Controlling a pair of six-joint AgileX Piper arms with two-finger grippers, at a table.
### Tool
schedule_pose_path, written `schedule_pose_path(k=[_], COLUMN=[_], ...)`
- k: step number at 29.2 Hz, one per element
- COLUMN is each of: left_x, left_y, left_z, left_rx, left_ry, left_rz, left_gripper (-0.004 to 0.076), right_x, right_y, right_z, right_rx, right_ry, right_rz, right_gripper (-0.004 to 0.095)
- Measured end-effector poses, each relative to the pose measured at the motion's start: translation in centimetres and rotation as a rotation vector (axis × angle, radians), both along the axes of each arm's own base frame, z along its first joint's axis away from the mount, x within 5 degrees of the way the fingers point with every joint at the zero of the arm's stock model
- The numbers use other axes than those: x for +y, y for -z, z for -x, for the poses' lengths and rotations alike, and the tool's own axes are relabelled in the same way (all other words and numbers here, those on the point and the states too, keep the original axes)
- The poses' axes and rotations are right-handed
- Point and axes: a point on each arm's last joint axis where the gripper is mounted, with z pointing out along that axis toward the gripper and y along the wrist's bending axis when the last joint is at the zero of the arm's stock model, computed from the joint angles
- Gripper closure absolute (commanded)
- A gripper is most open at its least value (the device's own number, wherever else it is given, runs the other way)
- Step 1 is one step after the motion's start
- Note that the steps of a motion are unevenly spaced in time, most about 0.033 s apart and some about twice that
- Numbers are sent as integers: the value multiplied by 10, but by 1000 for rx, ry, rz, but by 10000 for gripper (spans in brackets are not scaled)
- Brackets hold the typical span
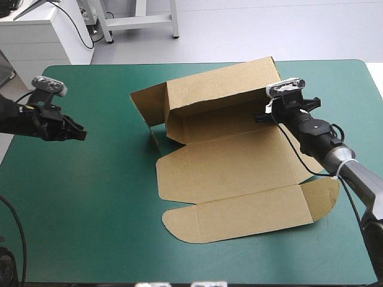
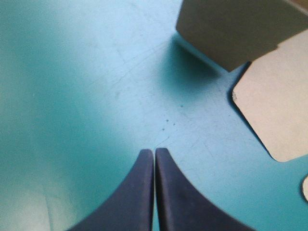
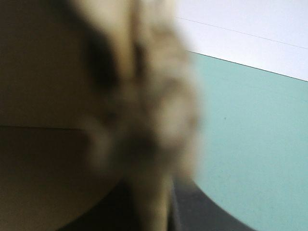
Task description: Fold the box
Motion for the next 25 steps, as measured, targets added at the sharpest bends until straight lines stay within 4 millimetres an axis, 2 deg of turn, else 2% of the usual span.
schedule_pose_path(k=[1,6,9,14,25], left_x=[16,40,43,43,42], left_y=[10,38,46,46,45], left_z=[3,8,8,6,5], left_rx=[23,55,47,25,13], left_ry=[-65,-202,-226,-237,-237], left_rz=[44,156,162,170,183], left_gripper=[731,731,731,731,731], right_x=[0,3,4,7,21], right_y=[0,1,1,-3,6], right_z=[0,0,1,1,5], right_rx=[2,10,17,15,90], right_ry=[-3,-16,-25,-33,-227], right_rz=[-4,-35,-64,-112,-70], right_gripper=[927,926,921,922,922])
